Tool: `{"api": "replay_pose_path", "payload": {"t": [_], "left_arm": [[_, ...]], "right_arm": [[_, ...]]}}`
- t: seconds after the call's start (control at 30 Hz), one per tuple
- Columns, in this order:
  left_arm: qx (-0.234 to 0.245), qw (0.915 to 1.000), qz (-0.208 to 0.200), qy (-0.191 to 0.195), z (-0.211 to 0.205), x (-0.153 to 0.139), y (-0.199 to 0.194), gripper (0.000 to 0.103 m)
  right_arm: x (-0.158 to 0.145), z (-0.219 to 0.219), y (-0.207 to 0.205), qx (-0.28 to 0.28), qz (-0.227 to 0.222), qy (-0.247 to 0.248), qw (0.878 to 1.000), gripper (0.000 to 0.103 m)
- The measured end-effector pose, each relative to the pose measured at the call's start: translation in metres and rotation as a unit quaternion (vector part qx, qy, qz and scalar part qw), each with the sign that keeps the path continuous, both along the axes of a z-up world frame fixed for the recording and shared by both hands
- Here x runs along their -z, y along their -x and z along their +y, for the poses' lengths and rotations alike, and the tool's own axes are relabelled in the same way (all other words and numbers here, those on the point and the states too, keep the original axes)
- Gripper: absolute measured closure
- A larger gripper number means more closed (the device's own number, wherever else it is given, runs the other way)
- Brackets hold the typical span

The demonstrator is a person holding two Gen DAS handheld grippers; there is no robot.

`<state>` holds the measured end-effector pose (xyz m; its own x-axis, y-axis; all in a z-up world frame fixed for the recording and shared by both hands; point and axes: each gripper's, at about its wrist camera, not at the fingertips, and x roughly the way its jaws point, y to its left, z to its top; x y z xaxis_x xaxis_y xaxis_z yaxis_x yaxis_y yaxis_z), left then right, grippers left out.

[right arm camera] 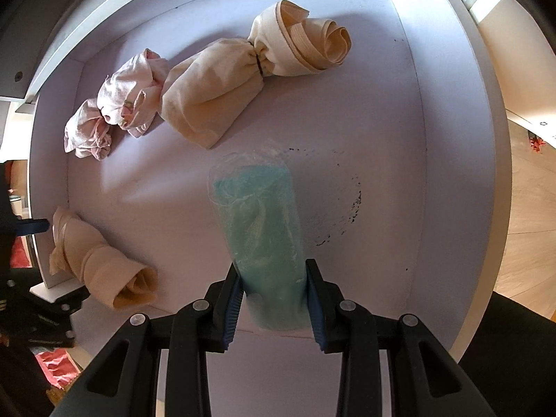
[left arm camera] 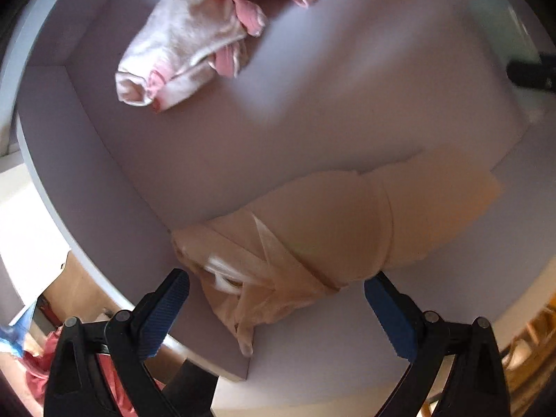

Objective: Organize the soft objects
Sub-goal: 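Move the left tool back down over the drawer of clothes, then grasp the peach fabric bundle in the drawer with the left tool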

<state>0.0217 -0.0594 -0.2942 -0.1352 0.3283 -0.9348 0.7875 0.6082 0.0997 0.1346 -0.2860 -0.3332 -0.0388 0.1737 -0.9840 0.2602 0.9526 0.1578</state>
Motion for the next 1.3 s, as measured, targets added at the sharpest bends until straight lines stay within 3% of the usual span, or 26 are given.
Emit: {"api": "replay_pose_path", "payload": {"t": [0.13,0.2,0.3,0.33,0.5,0.6,0.73,0.9,1.13,1.3], "left_arm": [[-0.021,0.9985,-0.049,0.011,0.004,0.000,-0.007,0.000],[-0.099,0.9924,-0.065,0.035,0.013,-0.002,-0.020,0.000],[-0.209,0.9729,-0.046,0.087,0.027,-0.005,-0.031,0.001],[-0.213,0.9715,-0.036,0.097,0.027,-0.005,-0.029,0.001],[-0.150,0.9836,-0.034,0.095,0.013,0.000,-0.004,0.001],[-0.164,0.9815,-0.033,0.094,0.012,0.008,0.002,0.003],[-0.181,0.9775,-0.042,0.100,0.012,0.012,0.011,0.024],[-0.190,0.9736,-0.055,0.115,0.017,0.012,0.025,0.034],[-0.206,0.9696,-0.057,0.119,0.011,0.010,0.044,0.036],[-0.211,0.9689,-0.050,0.120,0.018,0.011,0.031,0.035]], "right_arm": [[0.001,-0.004,0.000,0.004,0.001,0.002,1.000,0.069],[0.000,-0.004,0.000,0.006,0.001,0.002,1.000,0.069],[0.000,-0.005,0.001,0.008,-0.001,0.001,1.000,0.069],[0.001,-0.005,0.002,0.008,-0.001,0.000,1.000,0.069],[0.001,-0.005,0.003,0.009,-0.002,-0.001,1.000,0.069],[0.000,-0.005,0.004,0.007,-0.003,-0.001,1.000,0.069],[0.000,-0.007,0.004,0.008,-0.003,0.000,1.000,0.069],[0.004,-0.002,0.003,0.002,0.003,0.006,1.000,0.069],[0.002,0.000,0.000,0.004,0.002,0.011,1.000,0.070],[-0.010,-0.001,0.005,0.013,-0.010,0.006,1.000,0.070]]}}
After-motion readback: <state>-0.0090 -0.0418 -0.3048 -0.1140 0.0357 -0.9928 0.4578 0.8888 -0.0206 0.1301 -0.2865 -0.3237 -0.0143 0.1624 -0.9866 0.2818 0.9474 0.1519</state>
